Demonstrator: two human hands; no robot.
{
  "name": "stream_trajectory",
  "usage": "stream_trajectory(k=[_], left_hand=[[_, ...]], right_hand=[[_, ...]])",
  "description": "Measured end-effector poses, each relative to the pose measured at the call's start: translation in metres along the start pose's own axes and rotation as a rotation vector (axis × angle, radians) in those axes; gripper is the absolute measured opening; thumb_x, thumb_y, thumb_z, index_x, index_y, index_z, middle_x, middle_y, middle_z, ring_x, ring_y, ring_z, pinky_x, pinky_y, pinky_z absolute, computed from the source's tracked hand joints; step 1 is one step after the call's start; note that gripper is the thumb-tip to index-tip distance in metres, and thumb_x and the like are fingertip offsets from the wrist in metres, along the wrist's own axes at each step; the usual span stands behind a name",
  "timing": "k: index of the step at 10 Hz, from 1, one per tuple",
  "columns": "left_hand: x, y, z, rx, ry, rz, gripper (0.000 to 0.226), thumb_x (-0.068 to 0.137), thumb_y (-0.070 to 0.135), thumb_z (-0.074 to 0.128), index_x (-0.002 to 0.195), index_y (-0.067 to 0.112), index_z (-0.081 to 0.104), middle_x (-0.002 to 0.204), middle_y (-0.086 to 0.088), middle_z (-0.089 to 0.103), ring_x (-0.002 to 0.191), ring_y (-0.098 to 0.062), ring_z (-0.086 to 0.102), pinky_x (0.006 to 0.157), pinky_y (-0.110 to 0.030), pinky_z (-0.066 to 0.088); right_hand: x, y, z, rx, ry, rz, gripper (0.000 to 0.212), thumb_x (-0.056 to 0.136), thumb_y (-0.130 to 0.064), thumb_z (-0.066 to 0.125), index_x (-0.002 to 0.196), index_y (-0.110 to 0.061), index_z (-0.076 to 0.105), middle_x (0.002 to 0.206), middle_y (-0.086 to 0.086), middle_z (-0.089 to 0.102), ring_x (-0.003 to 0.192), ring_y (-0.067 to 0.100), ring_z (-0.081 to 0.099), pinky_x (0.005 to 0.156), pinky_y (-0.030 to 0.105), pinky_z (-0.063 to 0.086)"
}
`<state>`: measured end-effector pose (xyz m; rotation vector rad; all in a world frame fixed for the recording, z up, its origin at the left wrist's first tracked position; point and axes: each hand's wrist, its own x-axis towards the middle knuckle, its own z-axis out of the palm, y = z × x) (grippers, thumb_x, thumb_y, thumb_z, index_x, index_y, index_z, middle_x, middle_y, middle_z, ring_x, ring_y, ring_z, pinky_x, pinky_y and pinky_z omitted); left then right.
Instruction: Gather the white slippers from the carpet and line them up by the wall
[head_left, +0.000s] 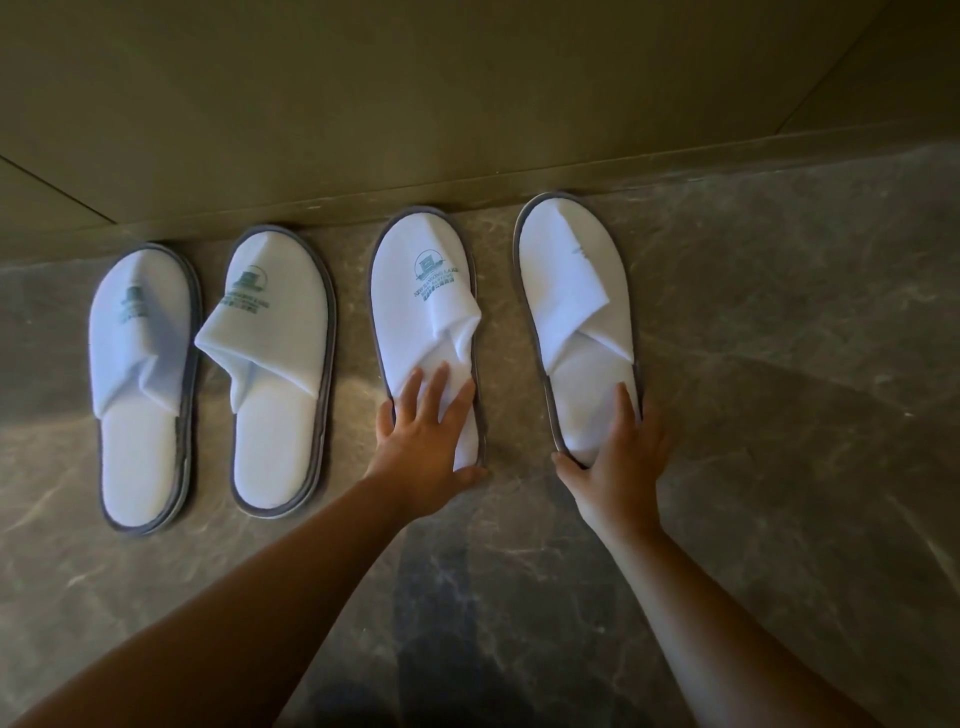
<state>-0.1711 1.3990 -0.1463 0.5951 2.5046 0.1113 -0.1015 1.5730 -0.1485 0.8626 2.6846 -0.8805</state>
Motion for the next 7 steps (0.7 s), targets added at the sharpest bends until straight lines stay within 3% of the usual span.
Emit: stream_trajectory(k=[4, 5, 6, 7], left_hand=[[-0.001, -0.002, 0.002, -0.002, 0.003, 0.001, 0.09, 0.074, 0.059, 0.052, 0.139, 0.027, -0.001, 0.155, -0.005, -0.006, 0.14, -0.032, -0.01, 0.112, -0.055, 0.003], [-0.005, 0.003, -0.007, -0.019, -0.029, -0.015, 0.088, 0.074, 0.059, 0.05, 0.139, 0.028, -0.001, 0.155, -0.004, -0.007, 0.14, -0.032, -0.009, 0.113, -0.054, 0.002], [-0.013, 0.01, -0.03, -0.025, -0.043, 0.052, 0.084, 0.076, 0.06, 0.047, 0.139, 0.029, 0.001, 0.155, -0.001, -0.005, 0.141, -0.03, -0.005, 0.113, -0.052, 0.004], [-0.055, 0.009, -0.062, -0.11, -0.028, 0.261, 0.071, 0.075, 0.064, 0.041, 0.134, 0.041, 0.01, 0.151, 0.012, 0.012, 0.138, -0.015, 0.02, 0.109, -0.038, 0.024]], right_hand=[[-0.002, 0.0, 0.006, -0.023, 0.008, 0.026, 0.096, 0.066, -0.03, 0.075, 0.139, -0.013, 0.014, 0.147, 0.022, 0.019, 0.133, 0.037, 0.022, 0.108, 0.051, 0.027], [-0.003, -0.003, 0.002, -0.065, -0.031, 0.031, 0.098, 0.066, -0.039, 0.073, 0.14, -0.015, 0.012, 0.149, 0.021, 0.016, 0.135, 0.037, 0.019, 0.109, 0.051, 0.023], [-0.005, -0.012, -0.016, -0.072, 0.034, -0.101, 0.091, 0.066, -0.044, 0.071, 0.137, -0.011, 0.025, 0.147, 0.024, 0.024, 0.132, 0.041, 0.027, 0.106, 0.052, 0.029], [-0.023, -0.019, -0.052, 0.105, -0.043, -0.457, 0.056, 0.078, -0.05, 0.054, 0.125, -0.021, 0.046, 0.135, 0.004, 0.048, 0.126, 0.02, 0.042, 0.101, 0.023, 0.038]])
